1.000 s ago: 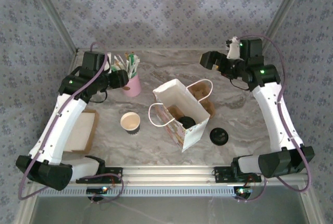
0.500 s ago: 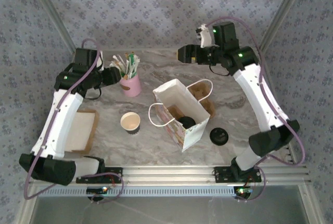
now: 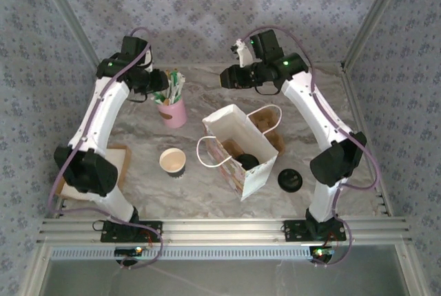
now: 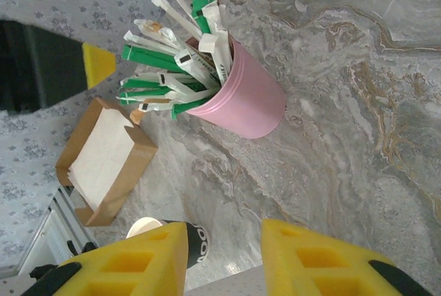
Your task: Pack the takeout coffee
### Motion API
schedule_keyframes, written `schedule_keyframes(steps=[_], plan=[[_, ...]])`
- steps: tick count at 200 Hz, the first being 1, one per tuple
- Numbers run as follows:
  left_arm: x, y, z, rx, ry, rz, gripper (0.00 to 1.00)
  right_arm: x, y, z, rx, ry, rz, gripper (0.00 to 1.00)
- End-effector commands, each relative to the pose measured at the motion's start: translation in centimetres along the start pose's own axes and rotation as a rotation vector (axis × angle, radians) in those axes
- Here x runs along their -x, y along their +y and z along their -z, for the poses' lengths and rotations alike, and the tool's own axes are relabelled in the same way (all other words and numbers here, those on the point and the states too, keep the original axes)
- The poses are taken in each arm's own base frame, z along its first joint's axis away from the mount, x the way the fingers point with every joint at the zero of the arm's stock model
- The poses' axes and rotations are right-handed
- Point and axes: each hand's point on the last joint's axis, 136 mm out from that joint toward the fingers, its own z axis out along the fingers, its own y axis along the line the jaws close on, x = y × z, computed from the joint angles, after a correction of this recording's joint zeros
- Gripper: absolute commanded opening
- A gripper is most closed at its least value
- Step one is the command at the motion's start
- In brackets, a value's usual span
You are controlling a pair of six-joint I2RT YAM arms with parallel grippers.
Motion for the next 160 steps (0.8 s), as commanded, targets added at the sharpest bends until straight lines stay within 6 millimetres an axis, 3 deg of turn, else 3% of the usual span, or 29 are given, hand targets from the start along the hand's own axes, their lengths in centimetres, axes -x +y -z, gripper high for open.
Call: schedule_keyframes(steps=[1, 39, 88, 160], plan=[[0.6, -0.4, 0.1, 0.028, 0.018, -0.022, 0.42, 0.0, 0.1, 0.1, -0.022, 0.004, 0.024, 0.35], [2.1, -0.6, -1.9, 0.084, 0.038, -0.026, 0.44, -0.8, 0.0, -0.6, -0.019, 0.027, 0.026, 0.37], [2.6, -0.3, -4.5, 0.167, 0.093, -0.042, 0.4, -2.0, -0.2, -0.3, -0.007, 0.041, 0.014, 0.37], [1.9, -1.0, -5.4, 0.197, 0.117, -0.057, 0.28, -2.0, -0.8, 0.7, 0.013, 0.021, -0.014, 0.37]])
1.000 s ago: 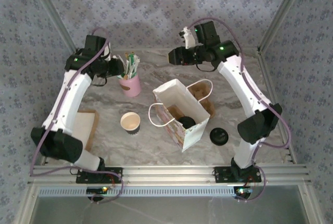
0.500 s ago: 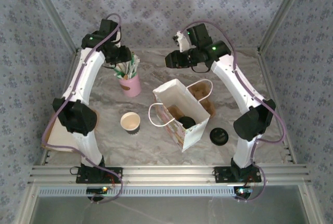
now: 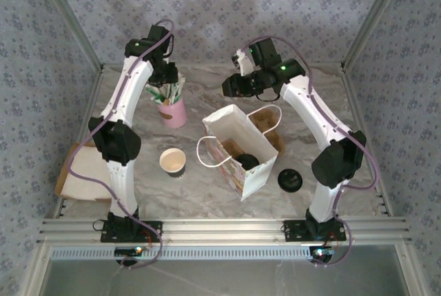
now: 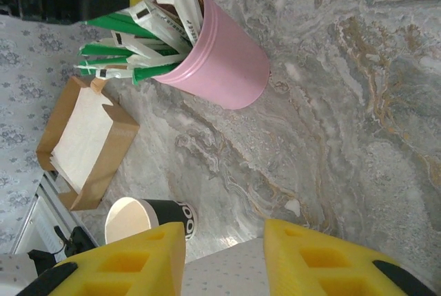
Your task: Pack the takeout coffee
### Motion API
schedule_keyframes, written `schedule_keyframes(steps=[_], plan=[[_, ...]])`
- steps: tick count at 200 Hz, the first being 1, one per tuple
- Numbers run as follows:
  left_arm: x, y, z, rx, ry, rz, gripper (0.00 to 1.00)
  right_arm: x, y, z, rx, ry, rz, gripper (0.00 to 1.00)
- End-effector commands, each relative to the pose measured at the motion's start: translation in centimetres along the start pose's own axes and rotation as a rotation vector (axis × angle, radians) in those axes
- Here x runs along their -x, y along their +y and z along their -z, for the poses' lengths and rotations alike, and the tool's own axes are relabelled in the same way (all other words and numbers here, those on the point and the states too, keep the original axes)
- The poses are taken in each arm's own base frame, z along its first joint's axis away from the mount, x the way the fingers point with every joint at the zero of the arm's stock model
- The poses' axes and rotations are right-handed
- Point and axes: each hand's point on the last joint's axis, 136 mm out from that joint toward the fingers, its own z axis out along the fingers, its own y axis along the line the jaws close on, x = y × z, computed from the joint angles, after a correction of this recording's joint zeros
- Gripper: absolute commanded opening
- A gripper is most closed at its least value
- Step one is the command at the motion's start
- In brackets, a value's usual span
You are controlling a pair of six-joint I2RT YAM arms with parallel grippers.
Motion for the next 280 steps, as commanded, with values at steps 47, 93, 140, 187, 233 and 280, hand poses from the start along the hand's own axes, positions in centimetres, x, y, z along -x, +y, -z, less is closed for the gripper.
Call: schedule_keyframes(steps=[47, 93, 140, 187, 233, 280], plan=[[-0.3, 0.3, 0.7, 0.036, -0.002, -0.001, 0.23, 0.6, 1.0, 2.0, 0.044, -0.047, 0.018, 0.37], [-0.5, 0.6, 0.4, 0.052, 0.009, -0.004, 0.17, 0.8, 0.8, 2.1, 0.049, -0.053, 0.008, 0.37], [-0.4, 0.7, 1.2, 0.049, -0.005, -0.003, 0.07, 1.0, 1.1, 2.6, 0.058, -0.07, 0.006, 0.37], [0.4, 0.2, 4.1, 0.012, -0.063, -0.005, 0.03, 1.7, 2.0, 4.2, 0.063, -0.118, 0.012, 0.38], [0.9, -0.5, 8.3, -0.046, -0.138, -0.012, 0.01, 1.9, 2.9, 6.4, 0.057, -0.169, 0.021, 0.38], [0.4, -1.8, 13.7, -0.14, -0.227, -0.03, 0.0, 1.6, 3.9, 9.6, 0.04, -0.244, 0.02, 0.39]])
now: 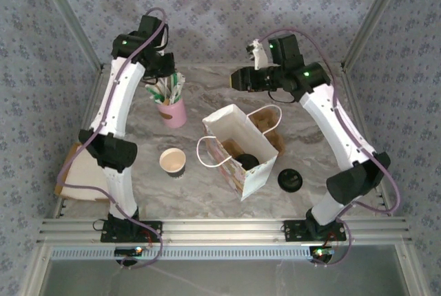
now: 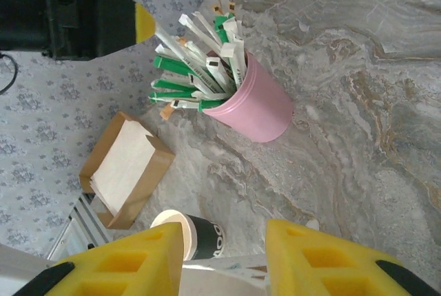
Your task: Pack the takeout coffee
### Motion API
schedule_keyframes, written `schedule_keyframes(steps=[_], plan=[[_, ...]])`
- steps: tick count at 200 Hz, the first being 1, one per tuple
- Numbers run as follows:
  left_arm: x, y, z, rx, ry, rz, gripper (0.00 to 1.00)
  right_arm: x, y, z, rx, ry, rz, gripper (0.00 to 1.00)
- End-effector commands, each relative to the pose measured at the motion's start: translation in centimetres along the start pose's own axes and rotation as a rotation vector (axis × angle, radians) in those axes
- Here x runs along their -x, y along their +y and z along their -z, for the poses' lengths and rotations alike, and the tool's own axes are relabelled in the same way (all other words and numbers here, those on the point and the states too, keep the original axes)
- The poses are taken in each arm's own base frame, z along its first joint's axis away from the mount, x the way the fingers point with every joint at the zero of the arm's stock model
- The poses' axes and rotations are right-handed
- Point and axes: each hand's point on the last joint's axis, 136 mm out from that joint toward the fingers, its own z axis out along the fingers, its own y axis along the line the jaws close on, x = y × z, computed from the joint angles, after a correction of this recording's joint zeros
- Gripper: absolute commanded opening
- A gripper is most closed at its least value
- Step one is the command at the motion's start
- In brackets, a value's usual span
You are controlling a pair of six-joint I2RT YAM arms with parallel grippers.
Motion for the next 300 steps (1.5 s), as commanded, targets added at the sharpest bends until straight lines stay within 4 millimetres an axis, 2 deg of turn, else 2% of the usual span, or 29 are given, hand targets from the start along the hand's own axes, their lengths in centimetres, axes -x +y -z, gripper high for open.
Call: schedule_keyframes(steps=[1, 60, 101, 141, 184, 236, 263, 300], plan=[[0.4, -1.2, 5.5, -0.082, -0.088, -0.018, 0.0, 0.6, 0.7, 2.4, -0.016, -0.072, 0.001, 0.39], [0.3, -2.9, 13.1, -0.224, -0.227, -0.029, 0.0, 0.9, 2.3, 7.0, -0.027, -0.194, 0.035, 0.41], [-0.3, -4.2, 18.3, -0.367, -0.302, -0.031, 0.0, 0.7, 3.4, 9.4, -0.023, -0.248, 0.054, 0.42], [-1.2, -5.7, 23.1, -0.539, -0.354, -0.041, 0.0, -0.1, 3.4, 10.3, -0.035, -0.254, 0.049, 0.43], [-2.6, -7.1, 27.0, -0.703, -0.363, -0.057, 0.0, -1.0, 3.2, 10.7, -0.047, -0.25, 0.039, 0.43], [-4.4, -9.1, 29.9, -0.895, -0.318, -0.085, 0.0, -1.8, 2.8, 11.4, -0.059, -0.251, 0.029, 0.43], [-5.4, -9.8, 29.7, -0.942, -0.265, -0.101, 0.0, -2.1, 2.7, 11.8, -0.064, -0.254, 0.026, 0.43], [-7.1, -11.5, 27.7, -0.944, -0.166, -0.149, 0.0, -2.5, 2.2, 12.2, -0.076, -0.253, 0.018, 0.43]])
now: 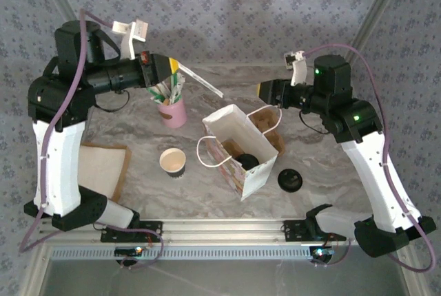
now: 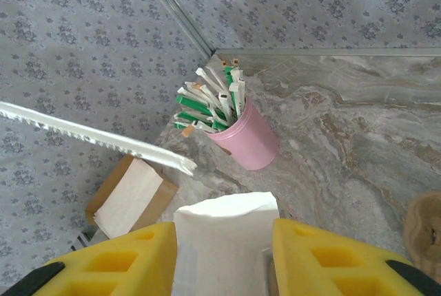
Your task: Pack the takeout coffee
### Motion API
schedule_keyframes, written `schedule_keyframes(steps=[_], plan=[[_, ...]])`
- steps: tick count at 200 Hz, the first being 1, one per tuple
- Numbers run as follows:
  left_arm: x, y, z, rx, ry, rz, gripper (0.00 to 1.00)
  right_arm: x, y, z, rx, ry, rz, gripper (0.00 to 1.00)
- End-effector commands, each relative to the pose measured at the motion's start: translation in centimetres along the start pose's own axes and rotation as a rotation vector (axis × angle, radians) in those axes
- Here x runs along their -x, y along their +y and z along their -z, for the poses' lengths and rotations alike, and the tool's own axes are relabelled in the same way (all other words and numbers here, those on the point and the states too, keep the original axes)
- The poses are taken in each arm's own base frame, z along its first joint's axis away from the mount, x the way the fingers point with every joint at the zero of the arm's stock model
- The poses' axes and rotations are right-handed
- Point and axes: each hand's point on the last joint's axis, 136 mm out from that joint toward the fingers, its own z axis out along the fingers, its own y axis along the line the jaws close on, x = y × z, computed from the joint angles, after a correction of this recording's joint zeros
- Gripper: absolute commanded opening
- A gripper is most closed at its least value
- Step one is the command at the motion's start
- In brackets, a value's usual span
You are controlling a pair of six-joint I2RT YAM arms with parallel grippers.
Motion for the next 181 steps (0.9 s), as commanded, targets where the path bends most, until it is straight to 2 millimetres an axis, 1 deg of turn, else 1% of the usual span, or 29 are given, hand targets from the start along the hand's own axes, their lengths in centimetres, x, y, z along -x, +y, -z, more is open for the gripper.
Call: schedule_keyframes(steps=[1, 17, 40, 74, 114, 139, 181], plan=[[-1.2, -1.0, -1.1, -0.053, 0.064, -0.017, 0.0, -0.6, -0.6, 0.6, -0.023, 0.008, -0.015, 0.43], [-2.4, -0.9, -2.4, -0.033, 0.12, -0.032, 0.0, -0.8, -0.9, 0.8, -0.031, 0.01, -0.016, 0.43], [-3.8, -0.3, -3.7, 0.043, 0.177, -0.077, 0.0, -1.1, -1.4, 1.3, -0.042, 0.011, -0.025, 0.44], [-5.4, 1.7, -5.5, 0.188, 0.239, -0.128, 0.0, -1.6, -2.2, 1.9, -0.052, 0.009, -0.043, 0.44], [-8.1, 2.9, -7.8, 0.339, 0.338, -0.241, 0.0, -2.1, -3.0, 2.3, -0.057, 0.014, -0.066, 0.44], [-9.9, 3.9, -9.6, 0.426, 0.402, -0.302, 0.0, -2.5, -3.4, 2.3, -0.057, 0.018, -0.074, 0.44], [-13.1, 5.7, -13.6, 0.523, 0.524, -0.372, 0.0, -3.0, -3.7, 2.1, -0.049, 0.026, -0.092, 0.44]])
